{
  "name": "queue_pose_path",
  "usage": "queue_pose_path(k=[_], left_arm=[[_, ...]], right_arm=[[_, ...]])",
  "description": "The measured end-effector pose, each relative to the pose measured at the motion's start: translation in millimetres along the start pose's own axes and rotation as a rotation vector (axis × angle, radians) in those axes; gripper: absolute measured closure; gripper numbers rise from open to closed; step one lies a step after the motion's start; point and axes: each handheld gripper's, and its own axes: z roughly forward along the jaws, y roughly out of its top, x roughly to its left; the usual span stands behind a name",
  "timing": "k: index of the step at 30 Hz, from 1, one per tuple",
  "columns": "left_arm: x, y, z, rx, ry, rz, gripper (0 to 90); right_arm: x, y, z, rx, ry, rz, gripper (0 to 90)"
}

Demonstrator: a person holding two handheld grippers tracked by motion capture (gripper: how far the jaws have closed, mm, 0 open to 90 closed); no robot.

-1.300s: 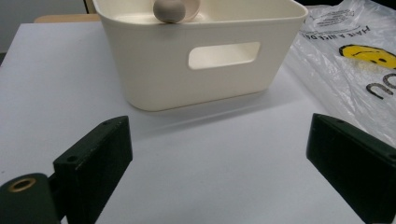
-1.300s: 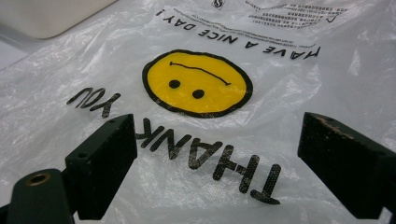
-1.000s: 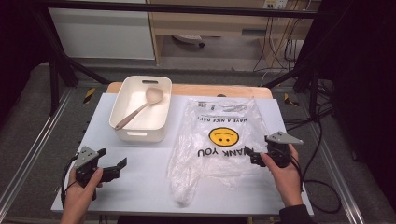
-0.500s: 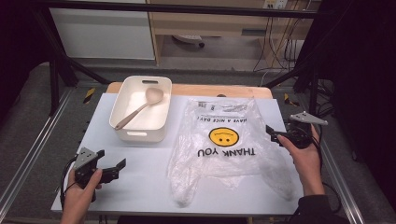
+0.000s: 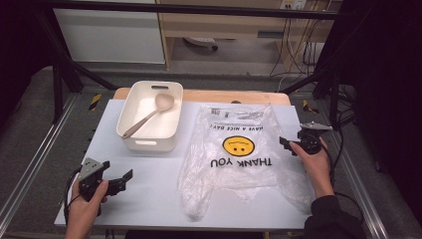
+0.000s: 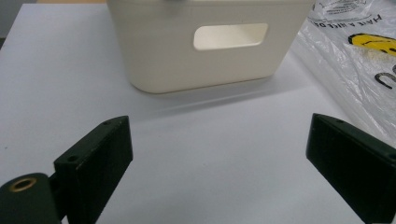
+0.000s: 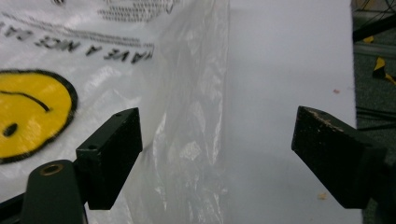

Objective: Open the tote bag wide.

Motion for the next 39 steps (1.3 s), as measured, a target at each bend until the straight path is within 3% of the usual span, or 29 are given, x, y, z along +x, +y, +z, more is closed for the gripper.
queue_pose_path(k=[5,9,11,19,22,27,31,35,39], left_arm=[[-0.9,0.1,-0.3,0.001,-0.006,0.005,7.6],[-1.0,0.1,-0.9,0.003,-0.005,0.010,7.9],[-0.8,0.2,-1.0,0.002,-0.002,0.007,8.0],[-0.4,-0.1,-1.4,0.004,0.006,0.007,8.3],[-0.5,0.1,-1.4,0.003,0.006,0.008,8.3],[-0.4,0.0,-1.4,0.004,0.004,0.007,8.3],[-1.0,-0.1,-0.9,0.008,0.003,0.014,8.3],[-0.9,-0.2,-0.3,0.012,0.005,0.016,8.3],[-0.2,-0.5,-0.6,0.011,0.009,0.013,8.3]], right_arm=[[1.0,-10.9,17.7,0.098,0.002,-0.014,20.4],[2.4,-12.2,17.2,0.095,-0.009,-0.029,25.5],[4.3,-15.4,15.7,0.074,-0.030,-0.063,35.8],[4.0,-21.8,11.2,0.021,-0.012,-0.060,77.9],[5.1,-21.8,11.6,0.018,0.001,-0.053,88.4],[2.9,-20.3,12.9,0.015,0.008,-0.017,90.0],[-2.3,-18.3,14.7,0.000,-0.027,0.029,90.0],[-7.7,-14.6,17.1,-0.027,-0.066,0.118,90.0],[-13.3,-10.1,18.5,-0.047,-0.115,0.175,90.0]])
